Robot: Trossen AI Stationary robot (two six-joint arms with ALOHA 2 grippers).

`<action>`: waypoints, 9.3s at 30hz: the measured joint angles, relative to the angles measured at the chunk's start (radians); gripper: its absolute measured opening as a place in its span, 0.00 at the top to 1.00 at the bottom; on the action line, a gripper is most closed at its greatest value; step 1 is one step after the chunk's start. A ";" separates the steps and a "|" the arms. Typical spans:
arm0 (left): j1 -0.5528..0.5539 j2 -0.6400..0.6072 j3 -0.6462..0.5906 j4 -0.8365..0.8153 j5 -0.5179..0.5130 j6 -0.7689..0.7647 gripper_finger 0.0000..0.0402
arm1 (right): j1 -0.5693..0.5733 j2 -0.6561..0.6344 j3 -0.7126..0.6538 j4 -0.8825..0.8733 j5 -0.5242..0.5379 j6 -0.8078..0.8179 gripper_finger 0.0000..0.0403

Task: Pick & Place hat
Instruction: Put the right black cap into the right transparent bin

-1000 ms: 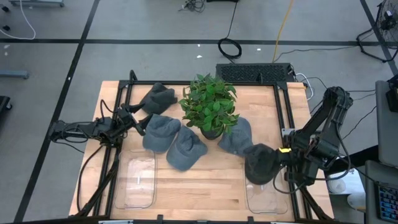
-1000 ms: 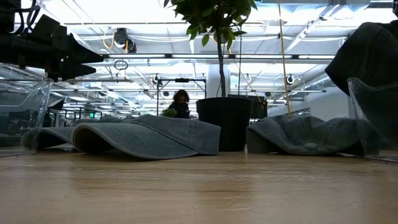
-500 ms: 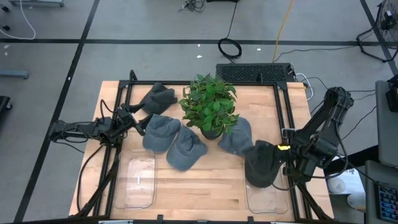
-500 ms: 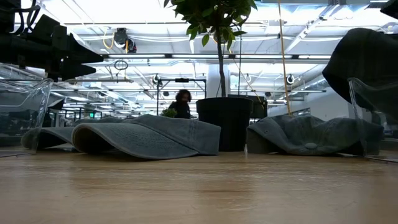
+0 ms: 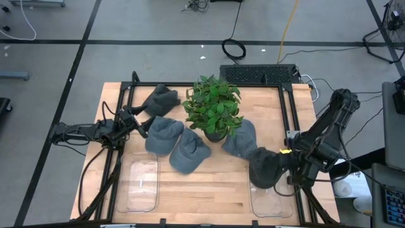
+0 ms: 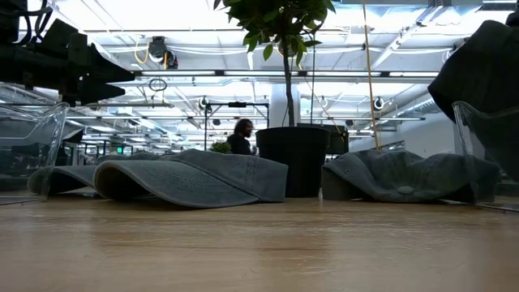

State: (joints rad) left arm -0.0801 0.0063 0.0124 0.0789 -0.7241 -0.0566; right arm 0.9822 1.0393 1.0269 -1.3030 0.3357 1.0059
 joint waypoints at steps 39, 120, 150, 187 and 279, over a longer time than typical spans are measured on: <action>0.000 0.000 0.000 0.000 0.000 0.000 0.09 | -0.451 -0.006 0.762 -0.059 0.459 -0.506 0.37; 0.000 0.000 0.000 0.000 0.000 0.000 0.09 | -1.957 0.779 0.762 0.856 -0.781 -0.958 0.32; 0.000 0.000 0.000 0.000 0.000 0.000 0.09 | -1.813 0.942 0.710 0.740 -0.490 -0.758 0.33; 0.000 0.000 0.000 0.000 0.000 0.000 0.09 | -1.735 1.101 0.654 0.713 -0.474 -0.842 0.36; 0.000 0.000 0.000 0.000 0.000 0.000 0.09 | -1.769 0.330 0.865 1.290 -0.950 -0.624 1.00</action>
State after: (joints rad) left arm -0.0803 0.0065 0.0128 0.0788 -0.7242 -0.0566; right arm -0.7864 1.3691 1.8918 -0.0129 -0.6148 0.3817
